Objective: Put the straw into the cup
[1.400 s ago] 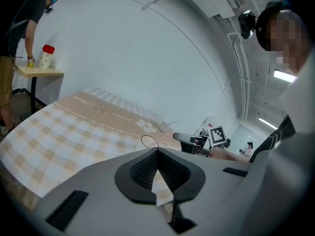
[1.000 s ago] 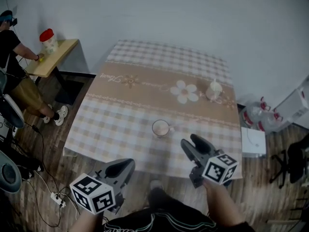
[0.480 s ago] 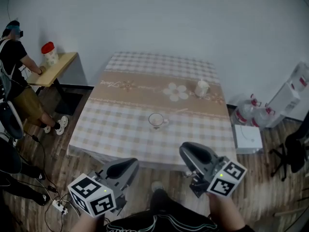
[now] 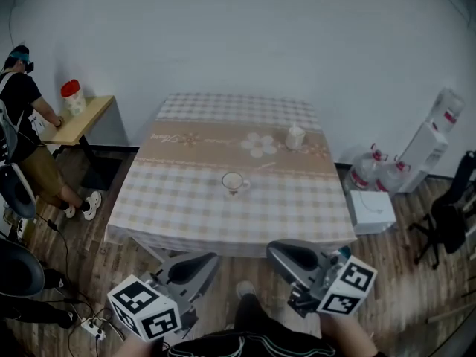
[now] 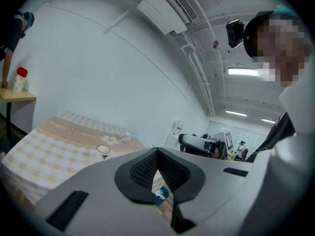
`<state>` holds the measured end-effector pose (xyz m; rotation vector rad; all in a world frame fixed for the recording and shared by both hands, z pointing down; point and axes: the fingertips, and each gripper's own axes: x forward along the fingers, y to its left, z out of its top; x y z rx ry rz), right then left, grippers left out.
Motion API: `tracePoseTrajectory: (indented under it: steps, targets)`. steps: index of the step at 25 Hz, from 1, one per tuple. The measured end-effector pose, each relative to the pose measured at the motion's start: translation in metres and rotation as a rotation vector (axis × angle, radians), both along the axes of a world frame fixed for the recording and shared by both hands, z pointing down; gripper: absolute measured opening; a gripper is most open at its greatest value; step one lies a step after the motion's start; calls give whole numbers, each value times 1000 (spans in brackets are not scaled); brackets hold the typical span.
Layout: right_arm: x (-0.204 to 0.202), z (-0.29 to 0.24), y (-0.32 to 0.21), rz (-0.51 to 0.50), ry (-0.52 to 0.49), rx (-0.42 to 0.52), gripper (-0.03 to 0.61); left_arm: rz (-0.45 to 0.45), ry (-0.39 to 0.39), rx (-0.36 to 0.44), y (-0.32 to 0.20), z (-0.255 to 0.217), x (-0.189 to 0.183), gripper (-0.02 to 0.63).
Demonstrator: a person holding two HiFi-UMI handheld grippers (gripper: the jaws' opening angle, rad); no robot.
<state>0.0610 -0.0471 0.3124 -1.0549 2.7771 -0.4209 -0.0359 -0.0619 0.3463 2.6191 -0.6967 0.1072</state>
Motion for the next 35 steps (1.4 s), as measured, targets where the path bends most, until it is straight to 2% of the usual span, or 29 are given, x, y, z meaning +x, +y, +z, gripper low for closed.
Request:
tracePoseTrajectory:
  steps: [7, 12, 35]
  targets:
    - [-16, 16, 25, -39, -25, -46, 17, 25, 28, 9, 22, 4, 0, -5]
    - [-8, 23, 27, 1, -85, -63, 11, 50, 38, 0, 26, 9, 5, -5]
    - [-10, 35, 32, 27, -57, -89, 11, 94, 33, -3, 24, 16, 12, -5]
